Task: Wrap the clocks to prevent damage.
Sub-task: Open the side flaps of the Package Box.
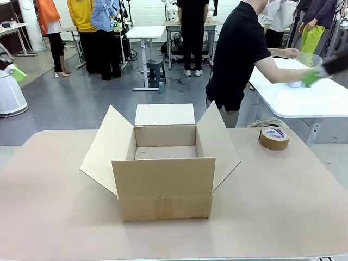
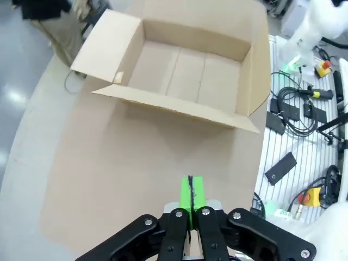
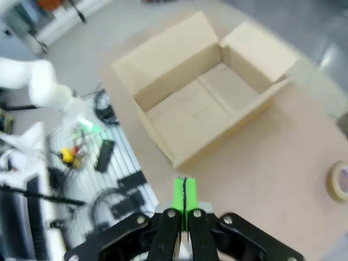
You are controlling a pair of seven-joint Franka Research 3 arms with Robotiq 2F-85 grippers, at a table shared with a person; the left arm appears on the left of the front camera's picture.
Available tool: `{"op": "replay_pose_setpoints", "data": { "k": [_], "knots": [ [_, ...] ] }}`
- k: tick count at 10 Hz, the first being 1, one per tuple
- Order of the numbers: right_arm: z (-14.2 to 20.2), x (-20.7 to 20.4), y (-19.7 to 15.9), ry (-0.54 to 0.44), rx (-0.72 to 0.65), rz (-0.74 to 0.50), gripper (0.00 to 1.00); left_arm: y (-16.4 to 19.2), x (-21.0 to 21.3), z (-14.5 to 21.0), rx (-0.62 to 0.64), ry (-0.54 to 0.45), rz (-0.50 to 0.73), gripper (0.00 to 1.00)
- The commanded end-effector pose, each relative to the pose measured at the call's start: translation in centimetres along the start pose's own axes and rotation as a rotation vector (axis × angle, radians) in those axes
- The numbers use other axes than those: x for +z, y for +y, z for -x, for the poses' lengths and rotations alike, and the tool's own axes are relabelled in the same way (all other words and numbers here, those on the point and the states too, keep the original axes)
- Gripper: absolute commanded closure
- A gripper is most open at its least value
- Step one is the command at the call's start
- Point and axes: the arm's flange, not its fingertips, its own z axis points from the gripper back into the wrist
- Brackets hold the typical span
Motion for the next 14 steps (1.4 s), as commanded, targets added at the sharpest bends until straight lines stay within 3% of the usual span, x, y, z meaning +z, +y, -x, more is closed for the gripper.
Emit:
{"op": "replay_pose_setpoints", "data": {
  "k": [1,4,6,7,9,10,14],
  "knots": [
    [-4.9,-6.1,3.7,0.044,-0.225,0.072,1.0,-3.3,-2.0,-5.6,0.184,0.179,-0.007,1.0],
    [-9.7,-12.2,2.4,0.006,-0.48,0.191,1.0,-7.5,-7.9,-10.8,0.435,0.203,-0.121,1.0],
    [-11.6,-15.4,-0.3,-0.023,-0.679,0.372,1.0,-7.2,-12.4,-12.4,0.58,0.251,-0.189,1.0],
    [-12.0,-16.6,-1.2,0.007,-0.727,0.44,1.0,-6.9,-14.2,-12.6,0.609,0.278,-0.201,1.0],
    [-11.9,-17.9,-1.5,0.102,-0.703,0.476,1.0,-6.3,-16.1,-12.3,0.605,0.326,-0.244,1.0],
    [-10.8,-16.7,-2.5,-0.012,-0.695,0.428,1.0,-6.9,-14.9,-12.4,0.605,0.273,-0.195,1.0],
    [-11.1,-17.0,-2.5,0.012,-0.703,0.448,0.99,-6.4,-15.6,-12.3,0.606,0.285,-0.208,1.0]
  ]
}}
